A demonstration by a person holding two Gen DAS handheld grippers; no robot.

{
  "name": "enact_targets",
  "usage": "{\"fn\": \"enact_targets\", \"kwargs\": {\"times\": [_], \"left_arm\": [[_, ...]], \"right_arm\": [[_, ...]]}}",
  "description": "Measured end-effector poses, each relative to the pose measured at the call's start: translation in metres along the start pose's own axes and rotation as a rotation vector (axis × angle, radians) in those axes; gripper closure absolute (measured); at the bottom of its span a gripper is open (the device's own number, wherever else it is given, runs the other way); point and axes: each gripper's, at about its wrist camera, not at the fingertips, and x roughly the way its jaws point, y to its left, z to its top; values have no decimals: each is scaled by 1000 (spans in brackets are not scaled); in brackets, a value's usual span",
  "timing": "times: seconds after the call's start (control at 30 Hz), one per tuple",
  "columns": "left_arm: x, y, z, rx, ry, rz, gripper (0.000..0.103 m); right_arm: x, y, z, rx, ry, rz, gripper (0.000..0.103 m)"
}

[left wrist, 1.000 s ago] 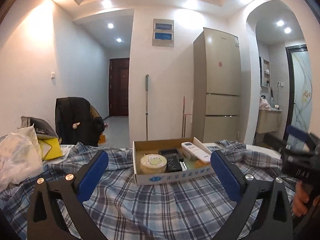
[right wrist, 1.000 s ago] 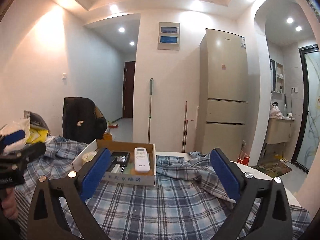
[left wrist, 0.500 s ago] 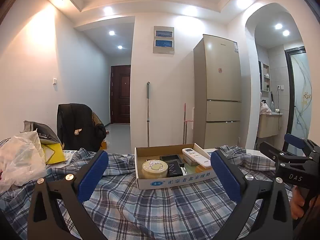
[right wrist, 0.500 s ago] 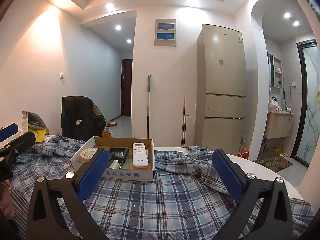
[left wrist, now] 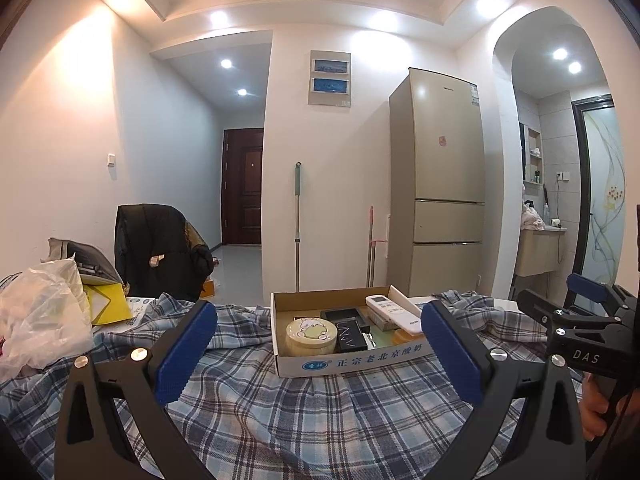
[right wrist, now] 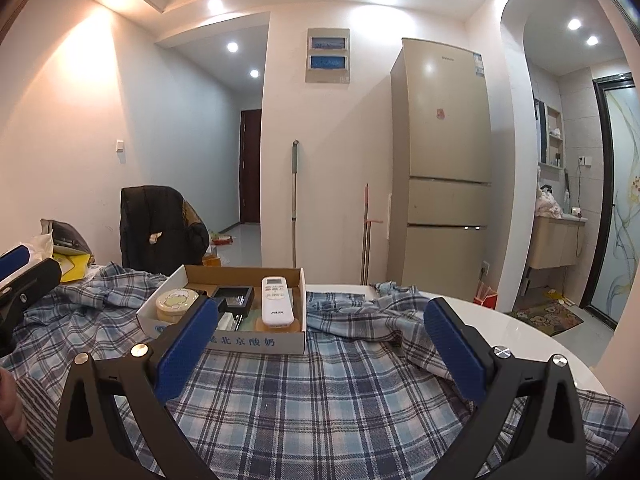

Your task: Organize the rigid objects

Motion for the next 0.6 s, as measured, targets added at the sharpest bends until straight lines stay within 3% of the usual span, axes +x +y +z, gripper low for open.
{"fn": "enact_targets", "kwargs": {"times": [0.6], "left_arm": [[2, -2, -3, 13, 1, -5, 0]], "right_arm": [[-3, 0, 0, 0, -5, 2, 0]]}}
